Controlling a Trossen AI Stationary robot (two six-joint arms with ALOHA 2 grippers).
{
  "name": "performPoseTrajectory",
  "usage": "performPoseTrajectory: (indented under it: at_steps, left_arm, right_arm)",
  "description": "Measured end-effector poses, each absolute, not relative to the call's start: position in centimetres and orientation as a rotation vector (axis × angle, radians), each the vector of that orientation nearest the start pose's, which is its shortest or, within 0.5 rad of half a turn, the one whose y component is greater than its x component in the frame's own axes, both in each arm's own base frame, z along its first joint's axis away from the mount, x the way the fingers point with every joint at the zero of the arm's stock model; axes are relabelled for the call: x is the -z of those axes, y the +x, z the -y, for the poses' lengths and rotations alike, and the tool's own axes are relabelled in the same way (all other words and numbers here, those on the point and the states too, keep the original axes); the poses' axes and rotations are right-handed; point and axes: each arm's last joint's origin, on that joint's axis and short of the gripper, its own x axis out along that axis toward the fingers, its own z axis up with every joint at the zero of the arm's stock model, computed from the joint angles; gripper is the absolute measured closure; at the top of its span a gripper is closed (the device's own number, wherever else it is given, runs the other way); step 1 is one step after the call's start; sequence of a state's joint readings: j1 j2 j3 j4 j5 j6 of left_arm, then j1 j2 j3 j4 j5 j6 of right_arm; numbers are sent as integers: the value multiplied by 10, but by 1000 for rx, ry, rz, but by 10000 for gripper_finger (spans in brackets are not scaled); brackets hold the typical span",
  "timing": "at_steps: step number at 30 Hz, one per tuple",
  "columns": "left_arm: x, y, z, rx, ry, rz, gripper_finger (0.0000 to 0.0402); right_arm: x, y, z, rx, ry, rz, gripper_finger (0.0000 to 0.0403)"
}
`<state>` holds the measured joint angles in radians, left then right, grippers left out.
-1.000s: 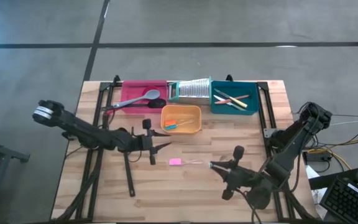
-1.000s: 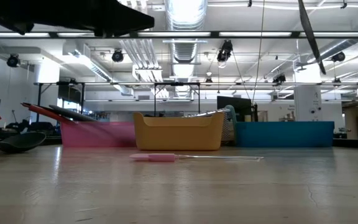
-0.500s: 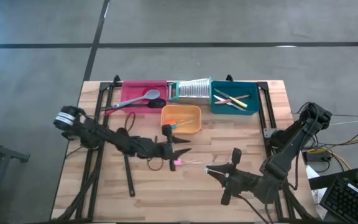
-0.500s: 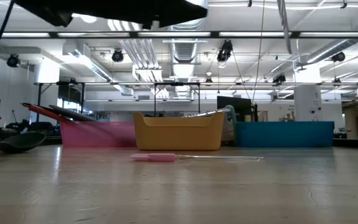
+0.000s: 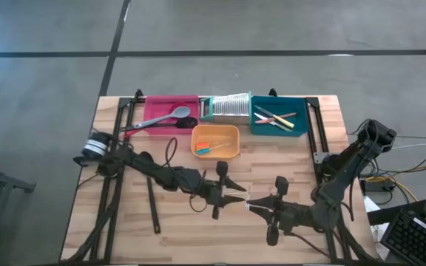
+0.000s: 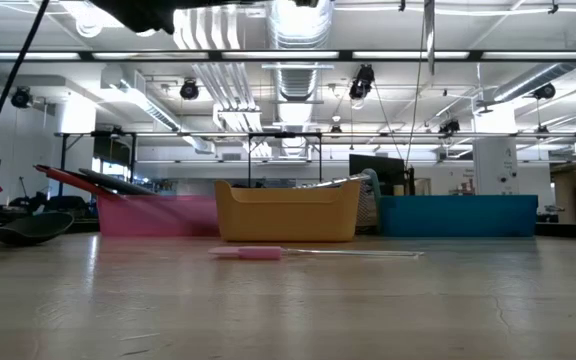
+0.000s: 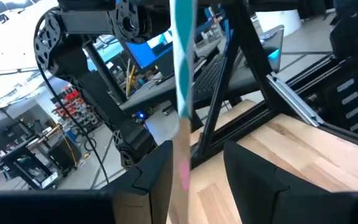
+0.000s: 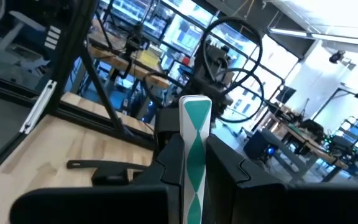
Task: Pick & Place Kitchen Items
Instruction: Put the blue patterned knife into the blue bin
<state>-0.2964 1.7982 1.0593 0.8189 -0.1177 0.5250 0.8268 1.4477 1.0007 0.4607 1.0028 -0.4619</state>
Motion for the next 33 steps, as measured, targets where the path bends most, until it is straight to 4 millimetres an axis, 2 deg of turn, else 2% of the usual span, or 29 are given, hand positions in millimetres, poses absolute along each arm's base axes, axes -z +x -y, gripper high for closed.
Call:
performPoseTrajectory:
  at_steps: [6, 21, 33]
  left_arm:
    - [-256, 394, 115, 127, 522, 152, 255]
    - [-265, 395, 117, 166, 484, 188, 255]
    - [-264, 397, 112, 155, 477, 183, 255]
  right_arm:
    - [-313, 233, -217, 158, -446, -30, 375]
    - [-313, 234, -216, 164, -449, -33, 375]
    - [-313, 234, -215, 165, -456, -34, 375]
